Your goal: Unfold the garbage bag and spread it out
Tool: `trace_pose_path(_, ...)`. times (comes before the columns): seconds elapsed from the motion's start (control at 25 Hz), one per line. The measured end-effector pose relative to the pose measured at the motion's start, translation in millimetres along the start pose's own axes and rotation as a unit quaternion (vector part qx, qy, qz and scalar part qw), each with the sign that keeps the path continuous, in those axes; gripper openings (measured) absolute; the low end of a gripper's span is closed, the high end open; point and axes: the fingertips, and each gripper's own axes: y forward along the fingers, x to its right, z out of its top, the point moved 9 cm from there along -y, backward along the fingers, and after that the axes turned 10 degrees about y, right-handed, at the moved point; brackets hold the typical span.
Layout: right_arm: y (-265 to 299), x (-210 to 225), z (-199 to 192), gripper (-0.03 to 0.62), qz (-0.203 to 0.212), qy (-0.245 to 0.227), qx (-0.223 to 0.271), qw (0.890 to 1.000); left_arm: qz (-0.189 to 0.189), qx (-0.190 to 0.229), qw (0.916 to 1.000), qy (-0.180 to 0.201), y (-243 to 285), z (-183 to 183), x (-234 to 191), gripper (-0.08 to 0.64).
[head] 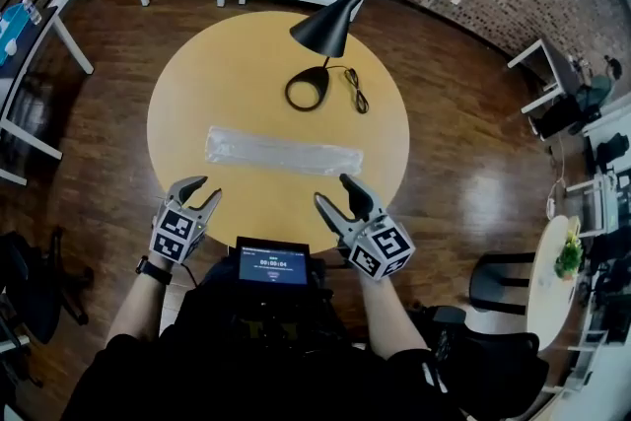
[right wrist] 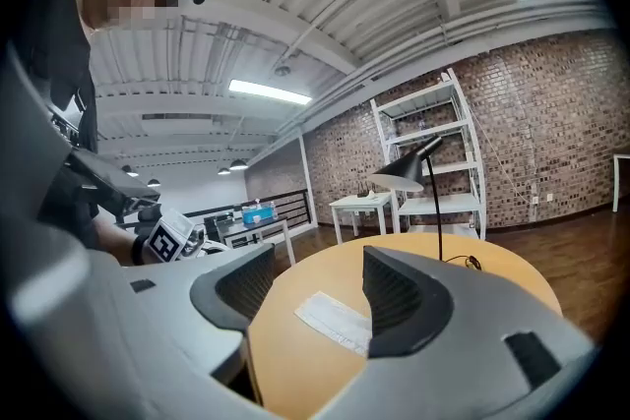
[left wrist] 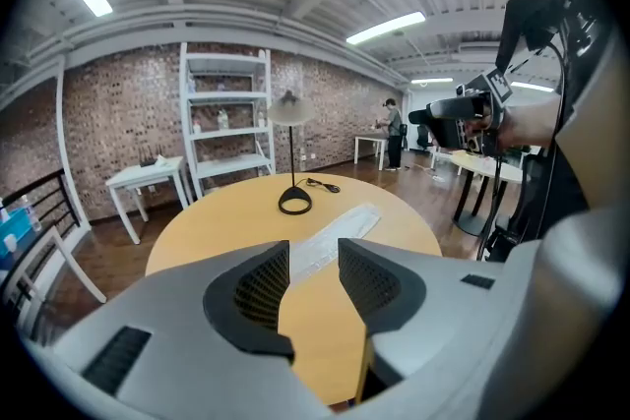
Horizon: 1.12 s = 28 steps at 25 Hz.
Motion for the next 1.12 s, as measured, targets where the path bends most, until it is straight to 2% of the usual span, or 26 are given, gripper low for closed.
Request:
trace_pose_path(0.24,67.9,18.3,19.9,0.285,-0.017,-0.003,0.001,1.0,-0.028,-0.005,0.9996,0.009,28.6,-0.9,-62.7,0.16)
trace_pose_path(0.44,113.1,29.5,26.0,0.276,-0.017,-0.019,-0.012,1.0,-0.043,-0.017,0.9986,0.024,50.6,-8.6,-93.2,0.16)
trace_pose_path(0.56,140.0,42.1,22.2,0.259,-0.006,-0.033,-0.033,0.999,-0.045,-0.03,0.9984,0.017,68.6,-16.1,-100.3,0.16)
trace_pose_path(0.72,185.5,56.0,2.3,0.252,0.031,-0.047,-0.083,0.995,-0.043,-0.059,0.9973,-0.001,91.9,-29.1,-106.3,0.16)
trace_pose_path(0.8,212.6,55.9,-10.8,0.242,0.058,-0.068,-0.12,0.989,-0.041,-0.067,0.9968,-0.015,100.0,-33.5,-107.3,0.16)
trace_pose_path(0.92,254.7,43.9,-33.5,0.224,0.109,-0.1,-0.174,0.974,-0.04,-0.082,0.9954,-0.029,113.0,-41.4,-107.8,0.16)
trace_pose_path(1.12,310.5,21.5,-87.0,0.173,0.173,-0.117,-0.25,0.945,-0.038,-0.108,0.9927,-0.04,131.0,-62.6,-111.3,0.16)
